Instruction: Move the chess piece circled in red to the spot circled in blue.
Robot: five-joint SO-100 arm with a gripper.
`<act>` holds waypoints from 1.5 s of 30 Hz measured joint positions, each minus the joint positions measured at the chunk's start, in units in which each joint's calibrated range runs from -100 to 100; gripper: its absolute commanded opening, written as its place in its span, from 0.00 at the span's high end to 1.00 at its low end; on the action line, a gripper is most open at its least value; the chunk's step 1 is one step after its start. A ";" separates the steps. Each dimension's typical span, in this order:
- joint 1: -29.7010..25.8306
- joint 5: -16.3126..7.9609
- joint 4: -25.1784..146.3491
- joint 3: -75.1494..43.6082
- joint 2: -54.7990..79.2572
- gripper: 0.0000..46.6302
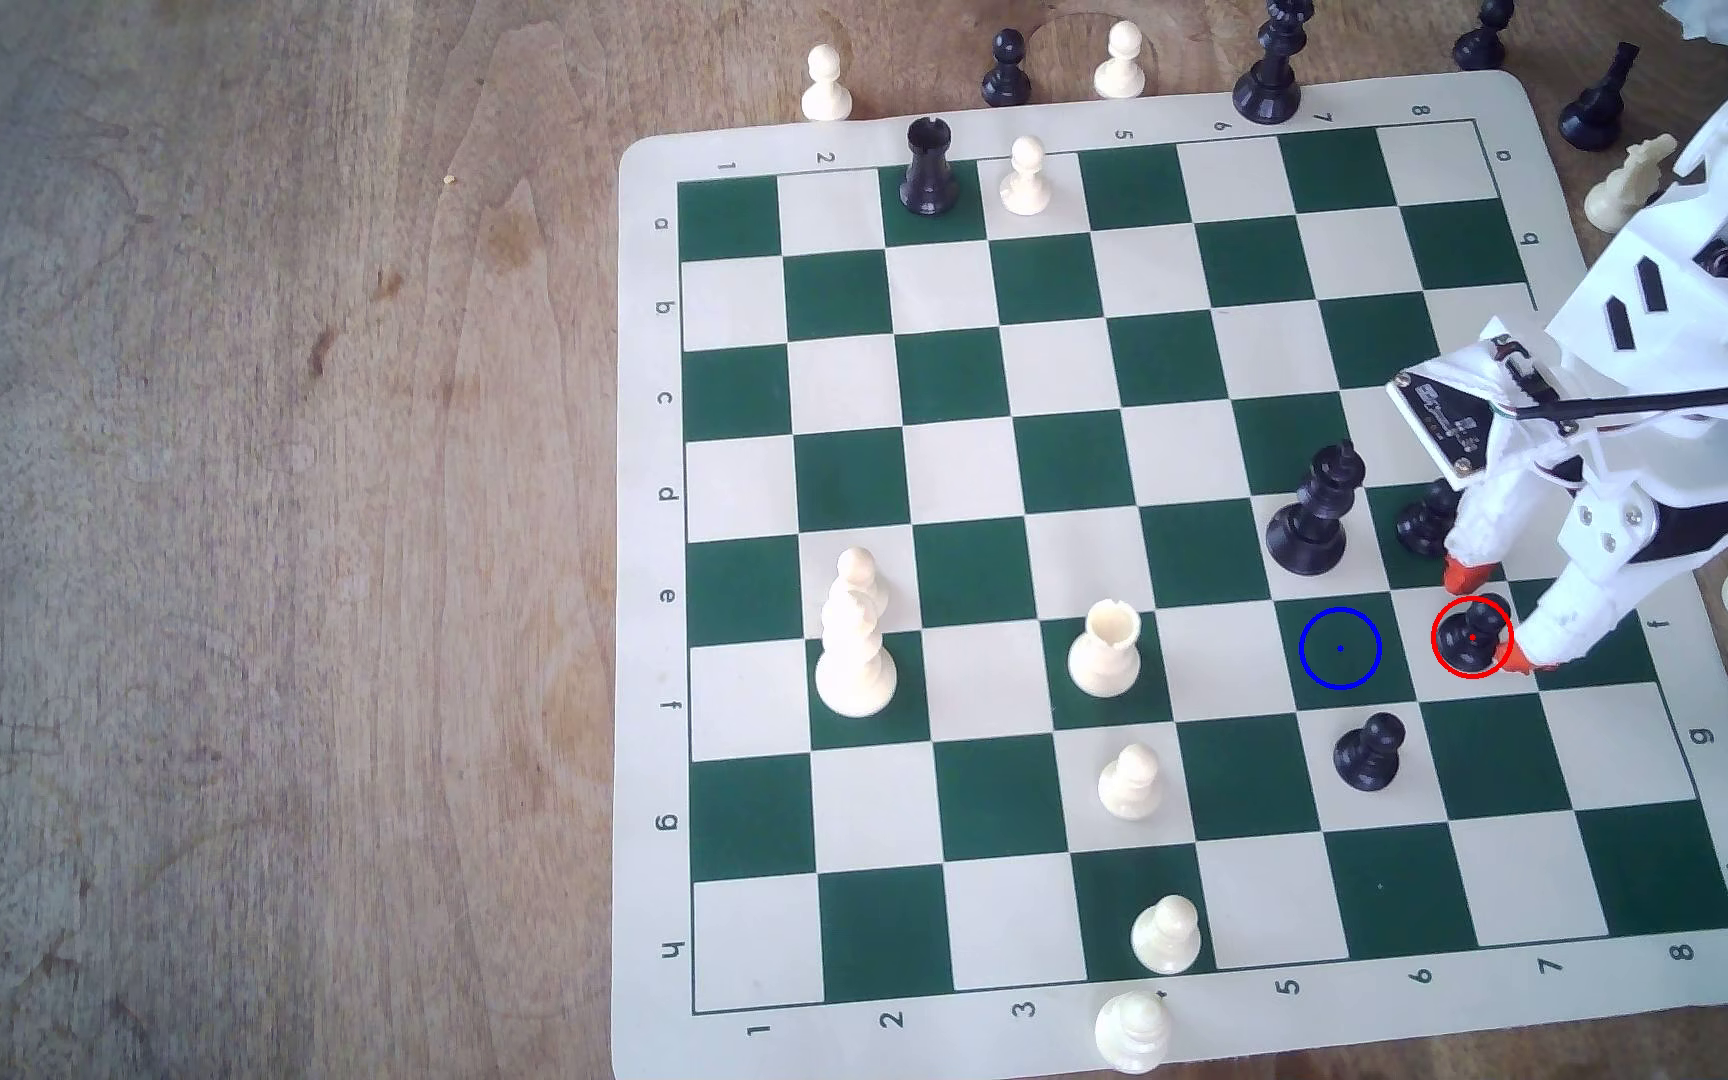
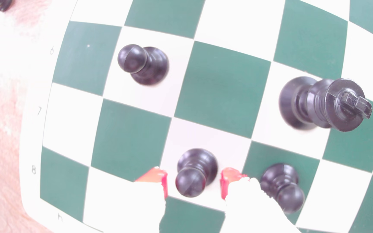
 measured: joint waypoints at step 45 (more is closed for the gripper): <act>7.15 0.88 3.19 -27.02 15.25 1.00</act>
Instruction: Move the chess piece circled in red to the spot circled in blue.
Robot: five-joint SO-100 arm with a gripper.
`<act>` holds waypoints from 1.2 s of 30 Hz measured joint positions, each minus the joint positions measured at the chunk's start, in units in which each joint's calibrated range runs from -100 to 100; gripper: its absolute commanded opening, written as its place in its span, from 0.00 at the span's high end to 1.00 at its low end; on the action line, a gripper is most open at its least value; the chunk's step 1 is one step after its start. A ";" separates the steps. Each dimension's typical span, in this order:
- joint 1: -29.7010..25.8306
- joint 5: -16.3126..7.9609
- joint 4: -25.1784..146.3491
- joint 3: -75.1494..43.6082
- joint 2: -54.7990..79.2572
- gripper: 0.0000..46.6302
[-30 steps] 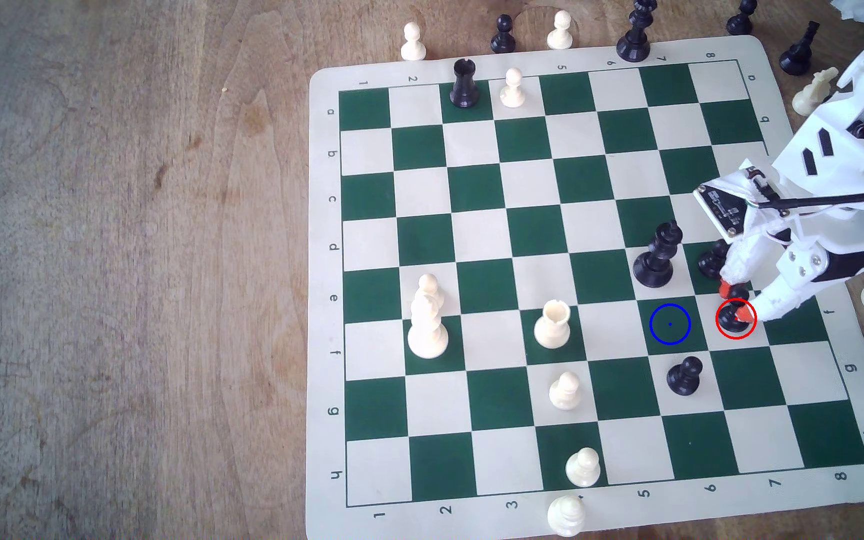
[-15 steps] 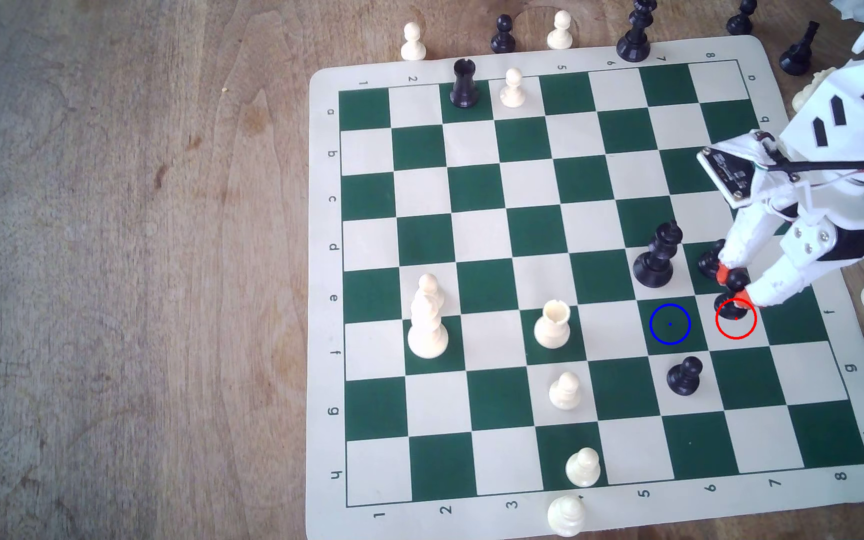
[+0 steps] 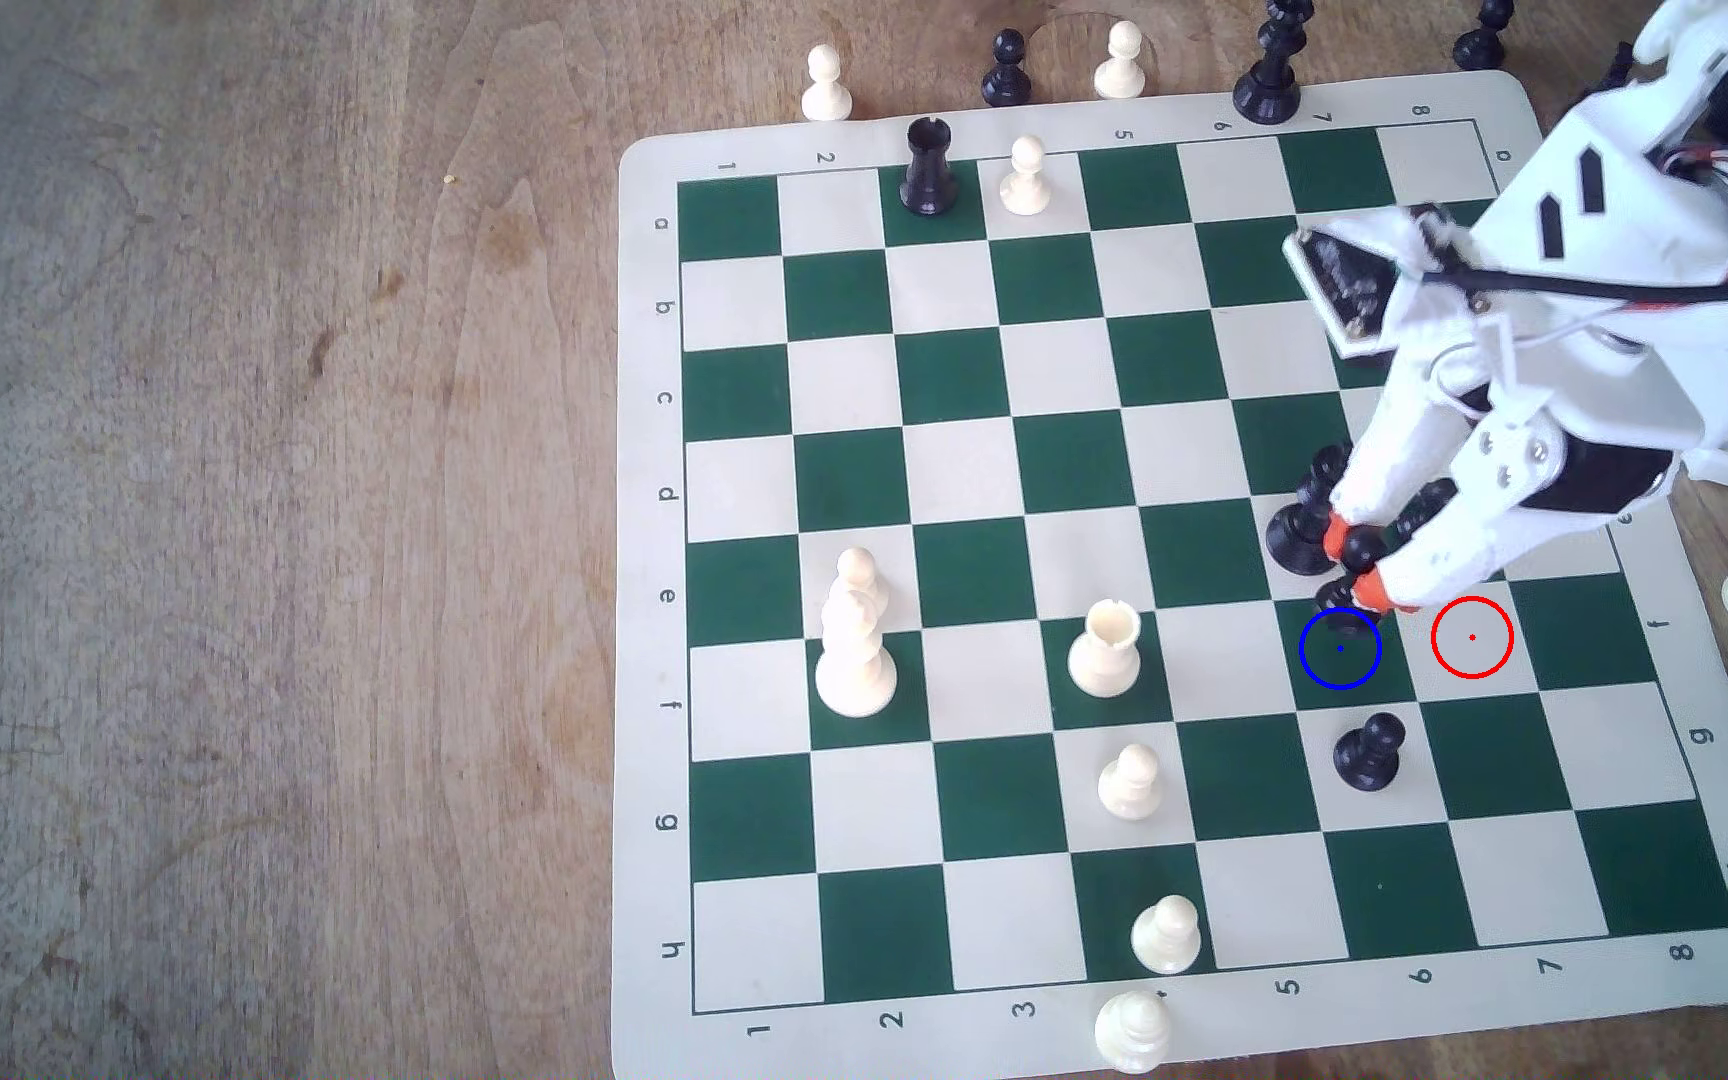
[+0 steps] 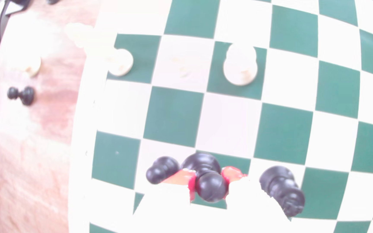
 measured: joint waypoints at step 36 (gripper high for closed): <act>-1.03 1.27 -9.40 6.69 13.91 0.68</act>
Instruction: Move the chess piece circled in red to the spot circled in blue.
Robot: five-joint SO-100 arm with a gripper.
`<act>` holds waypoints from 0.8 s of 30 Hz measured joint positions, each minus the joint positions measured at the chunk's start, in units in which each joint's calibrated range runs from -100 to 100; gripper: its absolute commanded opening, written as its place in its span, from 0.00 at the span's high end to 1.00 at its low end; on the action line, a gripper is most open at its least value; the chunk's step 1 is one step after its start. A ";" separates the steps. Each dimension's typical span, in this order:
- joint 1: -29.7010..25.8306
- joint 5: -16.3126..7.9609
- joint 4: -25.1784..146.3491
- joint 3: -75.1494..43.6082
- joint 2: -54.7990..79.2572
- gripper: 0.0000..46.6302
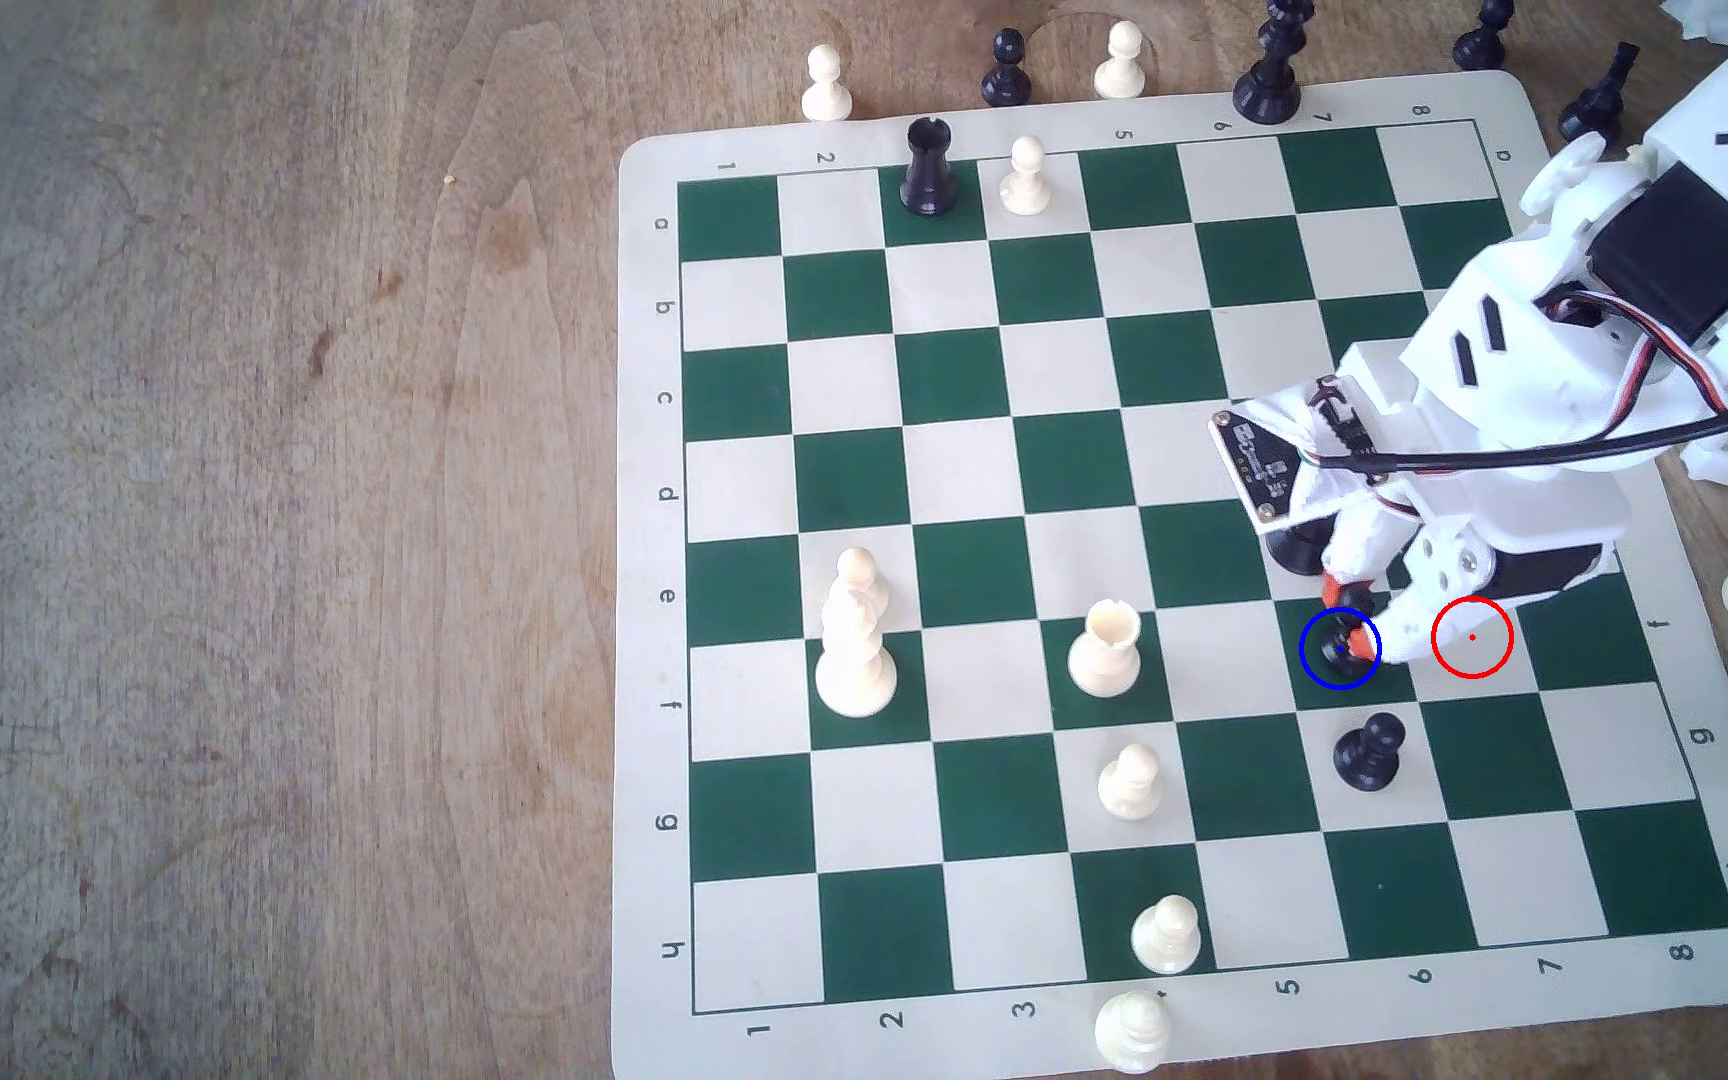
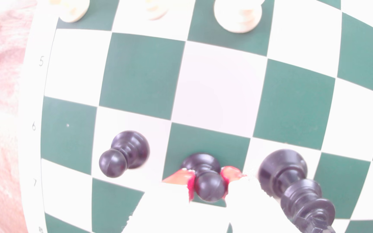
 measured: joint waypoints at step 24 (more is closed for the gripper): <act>0.00 0.00 1.43 3.25 -7.29 0.62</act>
